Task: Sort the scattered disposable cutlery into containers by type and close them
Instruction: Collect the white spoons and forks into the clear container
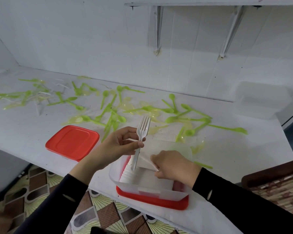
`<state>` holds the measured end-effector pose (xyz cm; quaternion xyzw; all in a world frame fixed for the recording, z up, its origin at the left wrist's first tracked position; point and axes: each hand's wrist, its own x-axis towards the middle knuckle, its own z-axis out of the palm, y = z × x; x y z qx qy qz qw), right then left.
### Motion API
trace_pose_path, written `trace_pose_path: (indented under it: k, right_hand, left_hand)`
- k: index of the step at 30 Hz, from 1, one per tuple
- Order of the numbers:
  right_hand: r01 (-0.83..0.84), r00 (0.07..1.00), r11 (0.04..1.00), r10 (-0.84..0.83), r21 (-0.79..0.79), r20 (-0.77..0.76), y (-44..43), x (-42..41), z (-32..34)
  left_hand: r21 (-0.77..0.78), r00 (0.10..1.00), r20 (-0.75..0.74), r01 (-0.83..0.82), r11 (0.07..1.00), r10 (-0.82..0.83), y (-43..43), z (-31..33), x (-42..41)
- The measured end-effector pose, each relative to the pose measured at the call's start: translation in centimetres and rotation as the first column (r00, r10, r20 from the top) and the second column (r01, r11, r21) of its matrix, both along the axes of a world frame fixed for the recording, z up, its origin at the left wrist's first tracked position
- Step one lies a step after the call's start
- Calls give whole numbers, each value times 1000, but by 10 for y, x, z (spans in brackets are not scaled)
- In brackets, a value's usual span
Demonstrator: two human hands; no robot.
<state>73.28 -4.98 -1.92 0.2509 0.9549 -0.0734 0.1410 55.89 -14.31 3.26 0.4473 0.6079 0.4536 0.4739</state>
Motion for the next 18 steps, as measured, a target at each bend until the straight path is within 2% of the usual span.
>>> trace_pose_path:
  k: [5,9,14,18]
  right_hand:
    - [80,996,985,-85,-150,-26,10,5,3]
    - [46,998,977,-37,-208,49,12,6,8]
    - [-13,997,997,20,-82,79,6,4,1]
    - [19,995,1000,-21,24,100,5,4,-2]
  left_hand:
    - [16,999,15,-32,999,32,0,0,-2]
    - [18,999,18,-37,999,37,2,-1,-3]
    - [12,999,25,-25,1000,24,4,-4,-3]
    - [20,1000,21,-17,1000,17,6,-6,-2]
